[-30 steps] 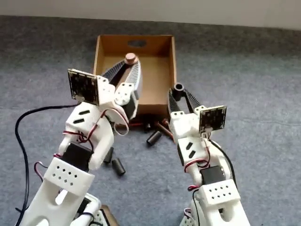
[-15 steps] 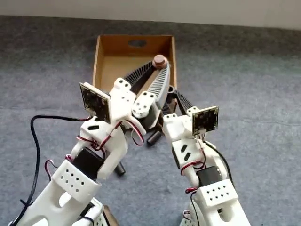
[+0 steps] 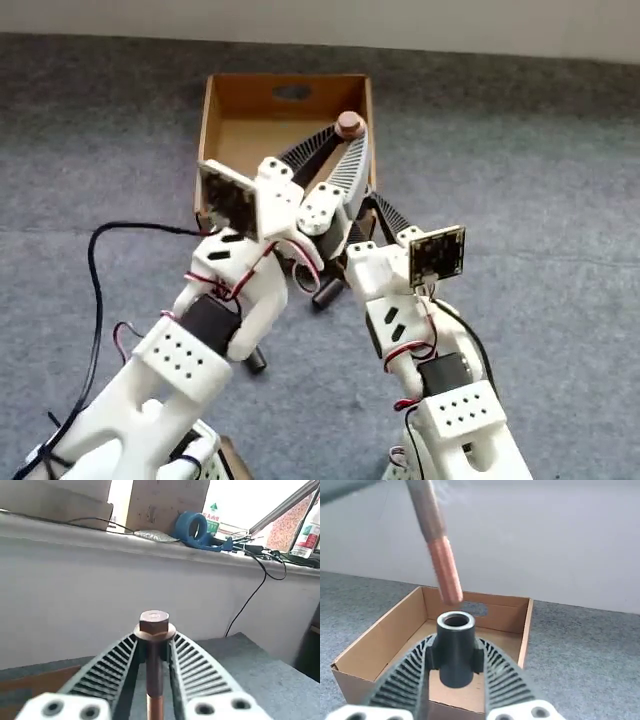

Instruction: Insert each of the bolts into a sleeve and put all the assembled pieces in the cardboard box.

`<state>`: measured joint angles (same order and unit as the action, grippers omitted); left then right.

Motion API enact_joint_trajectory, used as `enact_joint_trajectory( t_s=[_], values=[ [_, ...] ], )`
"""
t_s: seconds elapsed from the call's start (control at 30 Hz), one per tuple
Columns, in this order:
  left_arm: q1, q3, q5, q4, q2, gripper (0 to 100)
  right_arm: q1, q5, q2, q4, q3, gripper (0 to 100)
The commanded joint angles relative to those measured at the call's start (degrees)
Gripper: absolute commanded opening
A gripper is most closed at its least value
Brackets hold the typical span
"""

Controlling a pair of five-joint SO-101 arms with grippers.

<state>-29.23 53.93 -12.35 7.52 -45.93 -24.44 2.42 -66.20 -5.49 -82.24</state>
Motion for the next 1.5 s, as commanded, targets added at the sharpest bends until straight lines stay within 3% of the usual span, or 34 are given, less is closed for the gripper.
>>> enact_joint_trajectory(
  t_s=[0.0, 0.27, 0.4, 0.73, 1.47],
  values=[
    [0.7, -3.4, -0.2, 1.1, 1.8, 1, -0.4, -0.4, -1.3, -1.5, 0.4, 0.5],
    [0.7, -3.6, 0.1, -2.5, 1.7, 1, 1.8, -0.2, -1.3, -1.5, 0.4, 0.5],
    [0.7, -3.2, 4.2, -6.3, 1.7, 1, 1.7, -0.2, -1.2, -1.5, 0.4, 0.5],
    [1.7, -2.7, 6.7, -12.3, 1.6, 1, 1.7, -0.4, -0.9, -1.2, -0.4, 0.5],
    [2.9, 5.1, 9.0, -14.1, -2.1, 1, 3.1, -0.3, -1.0, -1.2, -0.1, 0.5]
  ],
)
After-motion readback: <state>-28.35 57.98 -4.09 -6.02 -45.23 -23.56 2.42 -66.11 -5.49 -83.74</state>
